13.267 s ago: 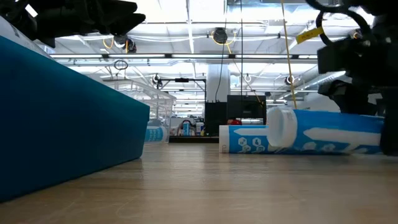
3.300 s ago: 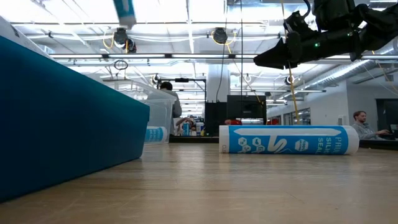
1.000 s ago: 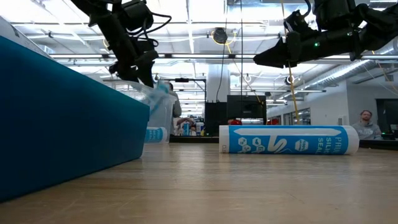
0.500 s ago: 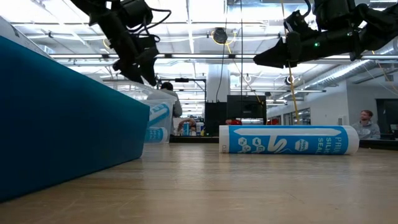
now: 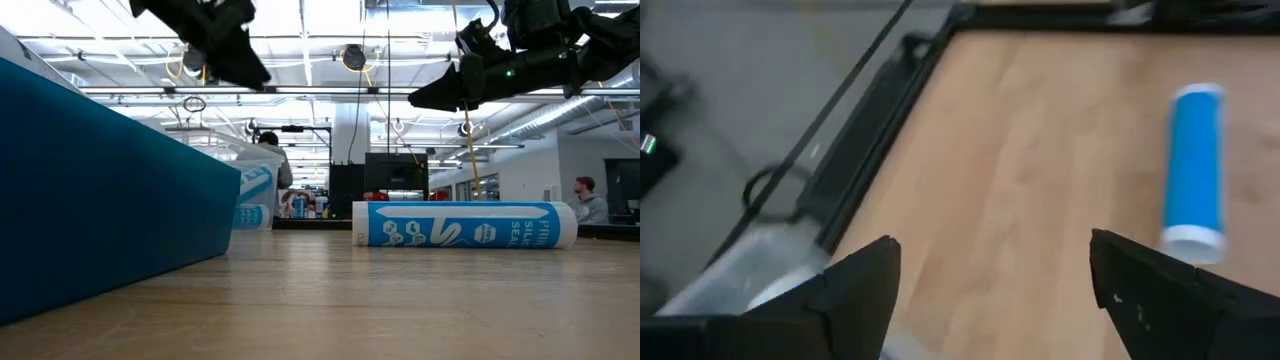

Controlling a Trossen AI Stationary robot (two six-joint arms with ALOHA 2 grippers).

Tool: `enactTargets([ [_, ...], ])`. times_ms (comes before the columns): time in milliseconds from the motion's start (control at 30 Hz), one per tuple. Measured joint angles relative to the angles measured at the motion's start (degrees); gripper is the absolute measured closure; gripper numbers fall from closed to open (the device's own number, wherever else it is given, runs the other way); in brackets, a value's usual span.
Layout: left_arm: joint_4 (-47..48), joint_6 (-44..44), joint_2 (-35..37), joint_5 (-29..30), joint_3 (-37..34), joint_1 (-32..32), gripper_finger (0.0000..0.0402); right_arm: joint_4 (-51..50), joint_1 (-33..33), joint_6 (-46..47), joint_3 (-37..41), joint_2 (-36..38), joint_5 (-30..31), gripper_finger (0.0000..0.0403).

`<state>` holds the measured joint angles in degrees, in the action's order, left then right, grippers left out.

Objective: Pick & place silicon tubes, Sealant and Lysol wipes
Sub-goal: Put the blue sealant into the white bin

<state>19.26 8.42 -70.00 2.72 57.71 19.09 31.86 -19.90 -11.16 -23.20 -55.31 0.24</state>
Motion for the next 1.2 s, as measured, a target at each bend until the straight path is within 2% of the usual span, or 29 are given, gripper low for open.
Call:
enactTargets([
  [200,-2.35,4.26,2.93,-6.21,-0.02,-4.12,0.0078,-0.04,0.01,0.15,0.0,0.0,-0.01,0.0149],
  [433,-3.31,9.34,4.62,-23.99,0.0,-7.2,0.0091,-0.46,0.01,0.18,0.0,0.0,-0.01,0.0149],
  [567,-3.97,12.11,4.62,-31.33,-0.19,-8.03,0.0089,-0.48,0.0,0.2,0.0,0.0,-0.01,0.0149],
  [667,-13.56,11.95,5.47,-36.52,-4.22,-7.98,0.0083,-0.48,0.0,0.2,0.0,0.0,-0.03,0.0149],
  [767,-23.33,8.48,6.99,-33.39,-9.87,-7.22,0.0077,-0.59,0.04,0.22,0.0,0.0,-0.05,0.0149],
  [900,-27.4,2.63,10.34,-24.44,-16.65,-4.8,0.0074,-0.71,0.11,1.25,0.0,0.0,-0.16,0.0149],
  [967,-28.69,0.63,13.17,-22.17,-19.42,-3.35,0.0078,-0.61,0.11,1.55,0.0,0.0,-0.24,0.0149],
  [1100,-30.0,-0.7,19.82,-21.79,-23.72,-1.16,0.0087,-0.78,1.36,2.6,0.0,0.0,-0.3,0.0149],
  [1200,-31.71,-1.14,24.94,-21.79,-26.28,-0.25,0.0092,-5.12,5.76,1.65,-1.21,0.02,-0.32,0.0149],
])
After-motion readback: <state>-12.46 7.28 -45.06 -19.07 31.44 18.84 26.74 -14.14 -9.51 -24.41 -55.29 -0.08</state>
